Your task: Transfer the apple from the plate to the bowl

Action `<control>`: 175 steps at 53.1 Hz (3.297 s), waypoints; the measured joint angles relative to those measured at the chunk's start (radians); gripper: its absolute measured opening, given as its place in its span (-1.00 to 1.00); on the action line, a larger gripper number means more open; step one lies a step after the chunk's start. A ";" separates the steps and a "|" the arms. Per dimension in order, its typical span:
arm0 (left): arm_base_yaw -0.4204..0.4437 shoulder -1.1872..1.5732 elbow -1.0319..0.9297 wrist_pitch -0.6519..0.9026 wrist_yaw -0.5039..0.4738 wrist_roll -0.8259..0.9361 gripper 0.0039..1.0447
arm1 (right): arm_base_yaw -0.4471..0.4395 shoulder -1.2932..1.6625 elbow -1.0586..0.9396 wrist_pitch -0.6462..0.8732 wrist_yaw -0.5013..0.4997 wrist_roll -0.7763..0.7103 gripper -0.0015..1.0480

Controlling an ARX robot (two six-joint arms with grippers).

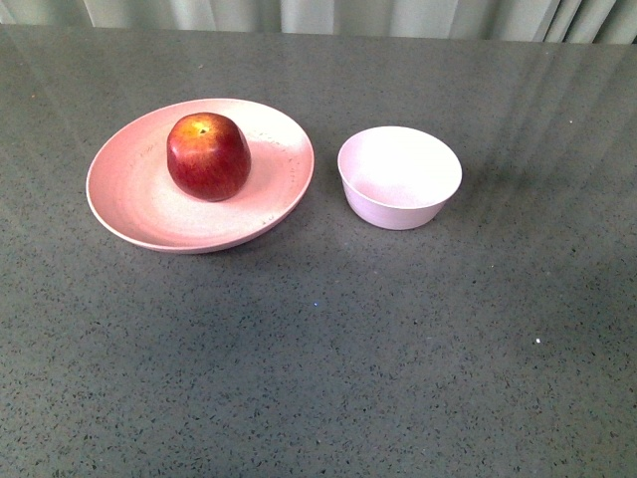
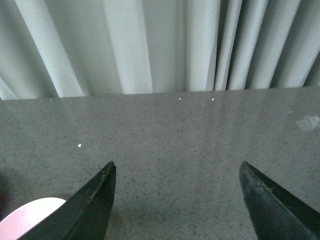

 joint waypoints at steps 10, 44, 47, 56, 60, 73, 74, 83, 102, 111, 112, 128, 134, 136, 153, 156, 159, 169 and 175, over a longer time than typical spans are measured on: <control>0.000 0.000 0.000 0.000 0.000 0.000 0.84 | -0.021 -0.152 -0.155 0.011 -0.021 -0.024 -0.67; 0.000 0.000 0.000 0.000 0.000 0.000 0.84 | -0.080 -0.706 -0.424 -0.270 -0.078 -0.031 -0.96; 0.000 0.000 0.000 0.000 0.000 0.000 0.84 | -0.080 -0.759 -0.425 -0.320 -0.078 -0.031 -0.96; 0.000 0.000 0.000 0.000 0.000 0.000 0.84 | -0.080 -0.882 -0.425 -0.428 -0.078 -0.031 -0.96; 0.000 0.000 0.000 0.000 0.000 0.000 0.84 | -0.080 -0.927 -0.426 -0.471 -0.078 -0.031 -0.96; 0.000 0.000 0.000 0.000 0.000 0.000 0.84 | -0.080 -1.054 -0.426 -0.589 -0.078 -0.031 -0.96; 0.000 0.000 0.000 0.000 0.000 0.000 0.84 | -0.080 -1.065 -0.426 -0.599 -0.078 -0.031 -0.96; 0.000 0.000 0.000 0.000 0.000 0.000 0.84 | -0.080 -1.150 -0.426 -0.682 -0.078 -0.031 -0.96; 0.000 0.000 0.000 0.000 0.000 0.000 0.84 | -0.080 -1.255 -0.426 -0.786 -0.078 -0.031 -0.96; 0.000 0.000 0.000 0.000 0.000 0.000 0.84 | -0.080 -1.308 -0.426 -0.840 -0.078 -0.031 -0.96; 0.000 0.000 0.000 0.000 0.000 0.000 0.84 | -0.080 -1.310 -0.426 -0.842 -0.078 -0.031 -0.96; 0.000 0.000 0.000 0.000 0.000 0.000 0.84 | -0.080 -1.480 -0.426 -1.019 -0.078 -0.031 -0.96; 0.000 0.000 0.000 0.000 0.000 0.000 0.84 | -0.080 -1.481 -0.426 -1.019 -0.078 -0.031 -0.96; 0.000 0.000 0.000 0.000 0.000 0.000 0.84 | -0.080 -1.481 -0.426 -1.019 -0.078 -0.031 -0.96; -0.019 0.335 0.161 -0.202 0.008 -0.040 0.84 | -0.080 -1.482 -0.426 -1.019 -0.078 -0.032 0.28; -0.034 0.505 0.217 -0.095 0.009 -0.044 0.84 | -0.080 -1.482 -0.426 -1.019 -0.077 -0.032 0.51; -0.044 0.644 0.263 0.010 0.010 -0.047 0.84 | -0.080 -1.482 -0.426 -1.019 -0.078 -0.032 0.71; -0.115 1.096 0.408 0.322 -0.017 -0.063 0.84 | -0.080 -1.482 -0.426 -1.019 -0.078 -0.031 0.83; -0.158 1.258 0.466 0.388 -0.037 -0.069 0.84 | -0.080 -1.483 -0.426 -1.019 -0.078 -0.032 0.83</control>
